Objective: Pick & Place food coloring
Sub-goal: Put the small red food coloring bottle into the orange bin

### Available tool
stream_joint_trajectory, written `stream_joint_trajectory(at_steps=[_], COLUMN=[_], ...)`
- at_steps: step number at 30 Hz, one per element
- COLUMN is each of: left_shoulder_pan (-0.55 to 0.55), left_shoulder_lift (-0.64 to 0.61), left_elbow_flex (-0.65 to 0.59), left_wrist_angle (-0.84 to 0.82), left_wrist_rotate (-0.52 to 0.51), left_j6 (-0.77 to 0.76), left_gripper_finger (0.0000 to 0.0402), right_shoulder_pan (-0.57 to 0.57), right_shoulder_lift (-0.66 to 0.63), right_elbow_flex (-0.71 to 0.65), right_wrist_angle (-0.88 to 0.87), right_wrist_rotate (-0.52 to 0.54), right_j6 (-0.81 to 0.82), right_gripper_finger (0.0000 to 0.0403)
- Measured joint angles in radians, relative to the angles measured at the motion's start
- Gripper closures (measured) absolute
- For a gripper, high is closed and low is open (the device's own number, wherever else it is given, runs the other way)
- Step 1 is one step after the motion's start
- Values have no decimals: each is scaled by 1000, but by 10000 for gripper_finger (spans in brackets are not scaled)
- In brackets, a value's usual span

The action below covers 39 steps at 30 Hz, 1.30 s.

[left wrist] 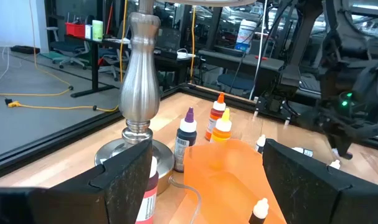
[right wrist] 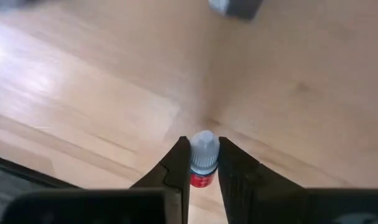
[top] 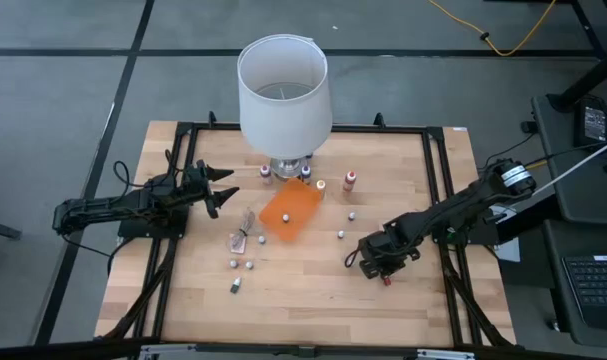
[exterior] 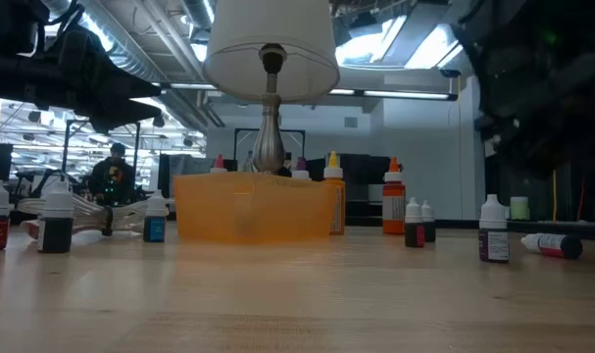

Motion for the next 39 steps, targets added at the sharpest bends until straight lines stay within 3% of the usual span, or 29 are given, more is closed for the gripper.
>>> stream_joint_trajectory(at_steps=[7, 18, 22, 29, 39], left_shoulder_pan=[0, 0, 0, 0, 0], left_shoulder_lift=[0, 0, 0, 0, 0], left_elbow_flex=[0, 0, 0, 0, 0], left_wrist_angle=[0, 0, 0, 0, 0], left_wrist_rotate=[0, 0, 0, 0, 0], left_j6=[0, 0, 0, 0, 0], left_gripper_finger=[107, 107, 107, 107, 107], right_shoulder_pan=[10, -7, -22, -75, -160], right_shoulder_lift=[0, 9, 42, 121, 289], right_elbow_flex=[131, 329, 394, 462, 524], right_wrist_angle=[-173, -285, -222, 29, 313], right_wrist_rotate=[139, 511, 667, 835, 854], right_j6=[-130, -353, -517, -781, -1058], right_gripper_finger=[341, 341, 341, 341, 341])
